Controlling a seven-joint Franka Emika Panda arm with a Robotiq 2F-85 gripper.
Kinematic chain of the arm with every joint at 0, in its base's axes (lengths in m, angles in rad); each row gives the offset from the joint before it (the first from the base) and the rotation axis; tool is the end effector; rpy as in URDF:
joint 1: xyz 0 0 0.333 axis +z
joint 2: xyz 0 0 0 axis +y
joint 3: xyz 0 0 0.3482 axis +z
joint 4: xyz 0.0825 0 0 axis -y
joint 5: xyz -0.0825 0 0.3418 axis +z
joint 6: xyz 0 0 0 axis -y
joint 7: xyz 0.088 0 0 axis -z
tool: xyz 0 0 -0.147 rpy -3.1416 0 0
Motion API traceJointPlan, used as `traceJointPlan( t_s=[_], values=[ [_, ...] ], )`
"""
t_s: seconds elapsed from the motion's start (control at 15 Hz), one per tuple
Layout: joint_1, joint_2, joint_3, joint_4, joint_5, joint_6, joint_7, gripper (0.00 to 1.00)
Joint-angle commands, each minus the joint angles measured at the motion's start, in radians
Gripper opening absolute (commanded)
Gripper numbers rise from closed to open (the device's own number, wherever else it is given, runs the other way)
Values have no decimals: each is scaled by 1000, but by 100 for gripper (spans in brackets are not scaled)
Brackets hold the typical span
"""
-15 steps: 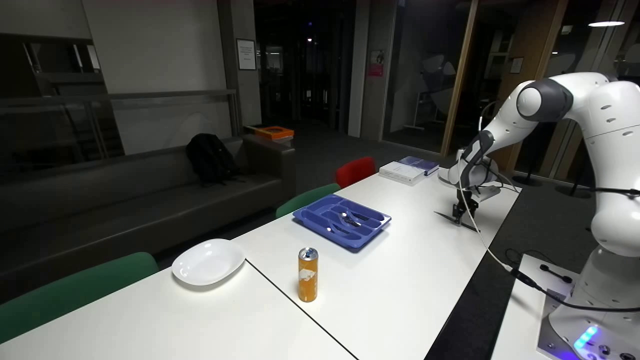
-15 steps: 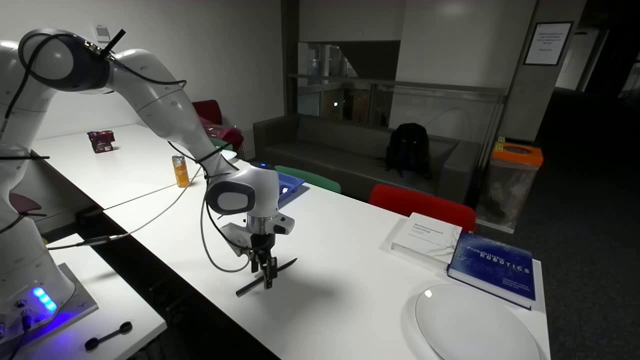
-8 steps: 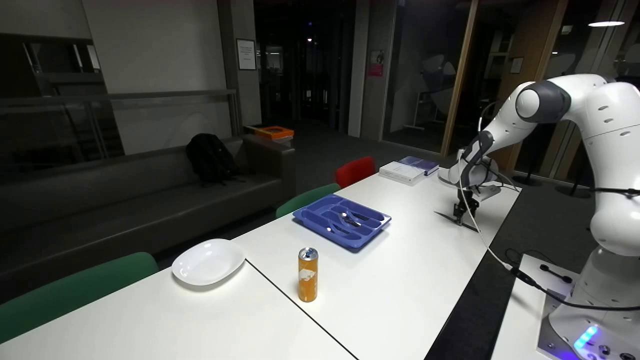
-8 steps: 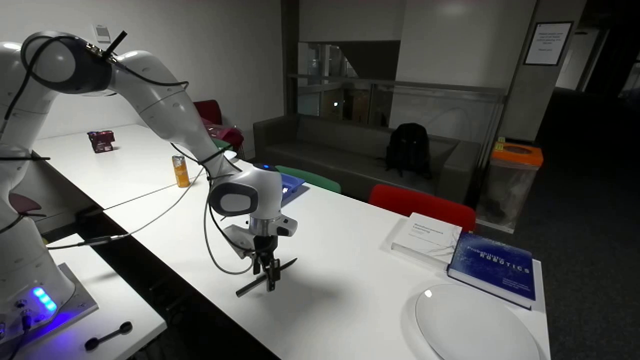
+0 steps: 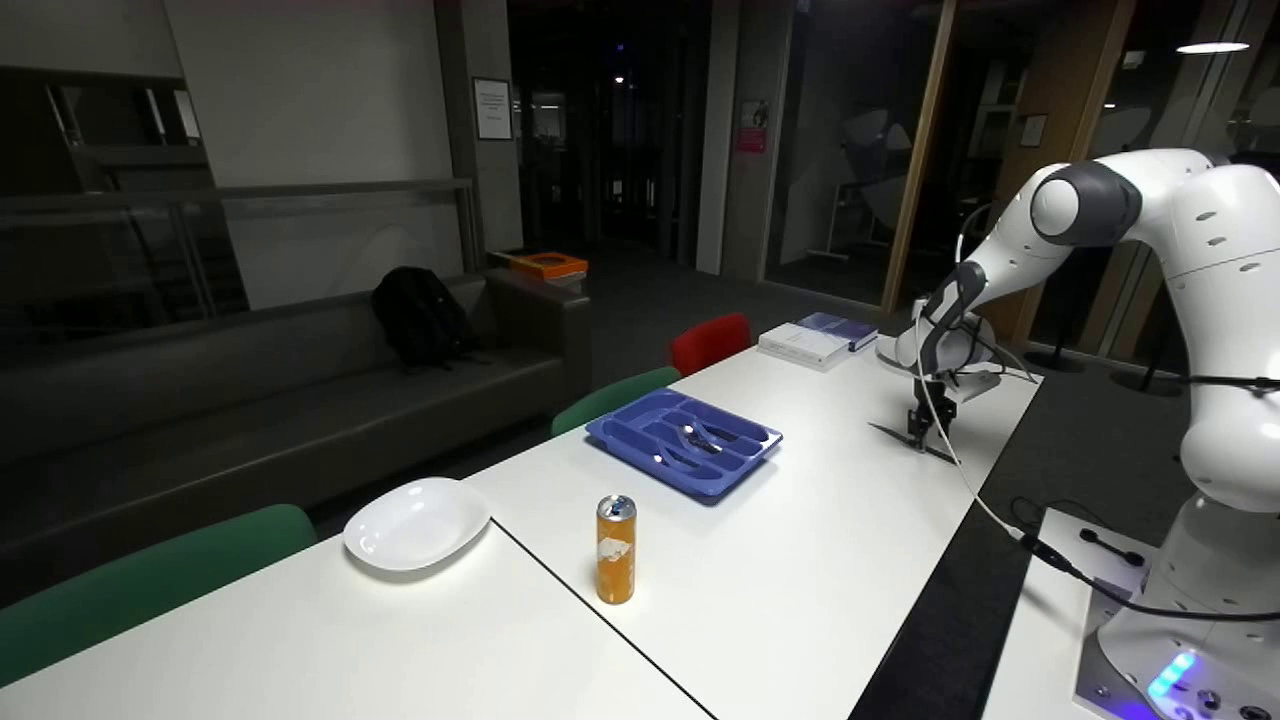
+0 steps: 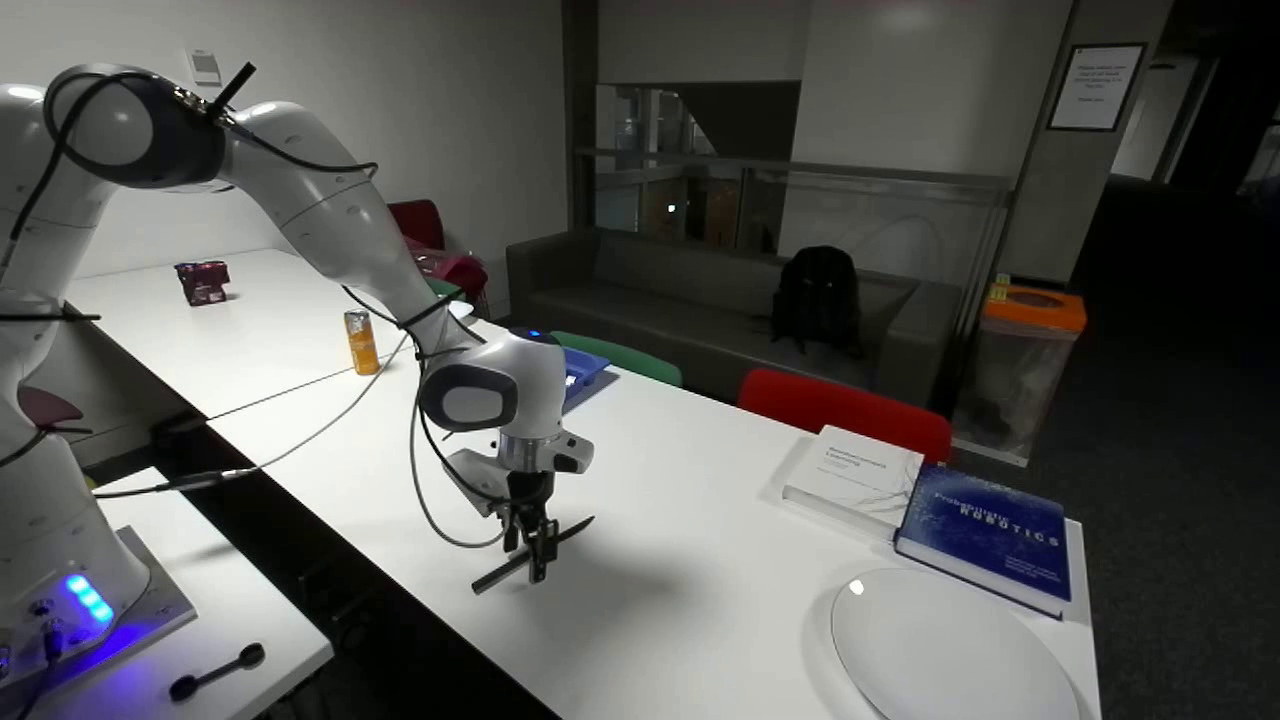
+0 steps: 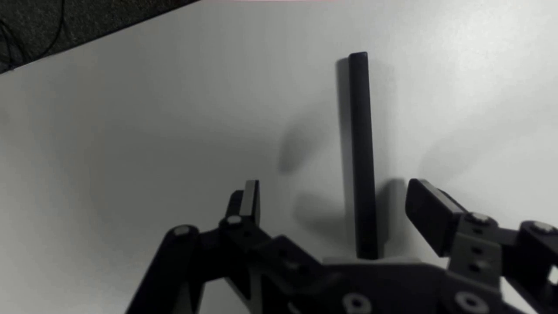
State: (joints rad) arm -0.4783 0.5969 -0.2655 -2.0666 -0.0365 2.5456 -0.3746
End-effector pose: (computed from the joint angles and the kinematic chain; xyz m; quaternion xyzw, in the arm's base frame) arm 0.4177 -0.3849 0.1640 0.9839 -0.1493 -0.0870 0.0451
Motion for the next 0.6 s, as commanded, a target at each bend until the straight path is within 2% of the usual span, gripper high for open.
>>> traceJointPlan(
  t_s=[0.0, 0.47, 0.53],
  values=[
    [-27, 5, 20, 28, -11, -43, -34, 60],
    [-33, 6, 26, 43, -12, -84, -64, 5],
    [-34, 7, 27, 46, -12, -90, -68, 1]
  ],
)
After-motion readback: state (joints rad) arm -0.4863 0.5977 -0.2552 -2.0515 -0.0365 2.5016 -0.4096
